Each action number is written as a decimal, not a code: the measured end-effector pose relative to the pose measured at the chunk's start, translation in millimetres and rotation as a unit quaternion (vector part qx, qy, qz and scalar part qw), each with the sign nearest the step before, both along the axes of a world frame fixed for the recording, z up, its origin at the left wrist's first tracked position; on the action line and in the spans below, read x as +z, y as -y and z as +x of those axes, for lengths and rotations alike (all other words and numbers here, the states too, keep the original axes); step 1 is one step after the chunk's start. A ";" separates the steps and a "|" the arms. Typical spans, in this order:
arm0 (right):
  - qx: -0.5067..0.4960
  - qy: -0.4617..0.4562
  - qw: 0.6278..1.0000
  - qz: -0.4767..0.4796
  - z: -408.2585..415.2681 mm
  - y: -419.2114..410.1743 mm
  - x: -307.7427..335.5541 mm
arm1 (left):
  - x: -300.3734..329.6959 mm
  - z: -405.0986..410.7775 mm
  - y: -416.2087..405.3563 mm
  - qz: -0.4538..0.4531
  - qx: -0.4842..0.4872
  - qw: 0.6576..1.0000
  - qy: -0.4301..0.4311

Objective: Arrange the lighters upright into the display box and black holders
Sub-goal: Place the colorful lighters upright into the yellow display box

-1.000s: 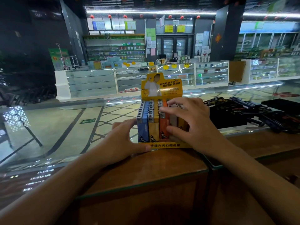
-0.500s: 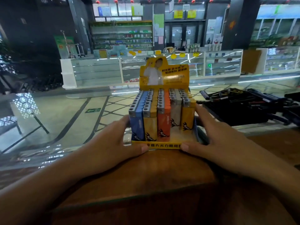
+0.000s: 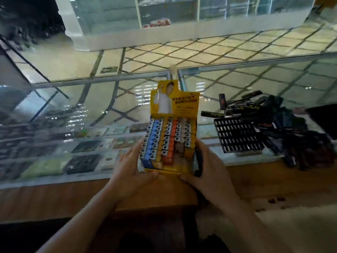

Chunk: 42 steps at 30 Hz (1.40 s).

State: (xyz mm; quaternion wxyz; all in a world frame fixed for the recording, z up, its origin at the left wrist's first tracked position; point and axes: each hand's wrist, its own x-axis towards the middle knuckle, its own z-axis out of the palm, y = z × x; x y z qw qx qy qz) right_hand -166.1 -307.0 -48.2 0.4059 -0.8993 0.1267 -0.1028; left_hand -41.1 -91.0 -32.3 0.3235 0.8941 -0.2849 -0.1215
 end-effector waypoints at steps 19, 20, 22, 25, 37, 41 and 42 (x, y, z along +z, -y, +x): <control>0.078 -0.126 0.979 -0.137 54.5 -16.1 12.9 | 1.9 1.0 -56.0 0.045 0.046 0.997 0.039; 0.086 -0.122 0.979 -0.139 60.1 -22.9 13.4 | 1.9 3.7 -65.0 0.039 0.053 0.997 0.039; 0.111 -0.106 0.979 -0.133 71.0 -37.9 12.8 | 0.3 6.3 -83.8 0.038 0.072 0.996 0.041; 0.150 -0.094 0.976 -0.126 89.3 -61.9 8.2 | -5.3 5.9 -112.9 0.036 0.113 0.992 0.047; 0.319 -0.060 0.938 -0.121 199.1 -192.8 6.5 | -12.7 10.3 -229.7 0.047 0.333 0.940 0.057; 0.359 -0.039 0.921 -0.143 241.8 -229.2 3.1 | -10.2 33.3 -258.4 0.066 0.382 0.920 0.059; 0.365 -0.028 0.917 -0.161 251.4 -237.1 3.8 | -10.3 40.4 -265.4 0.072 0.386 0.918 0.064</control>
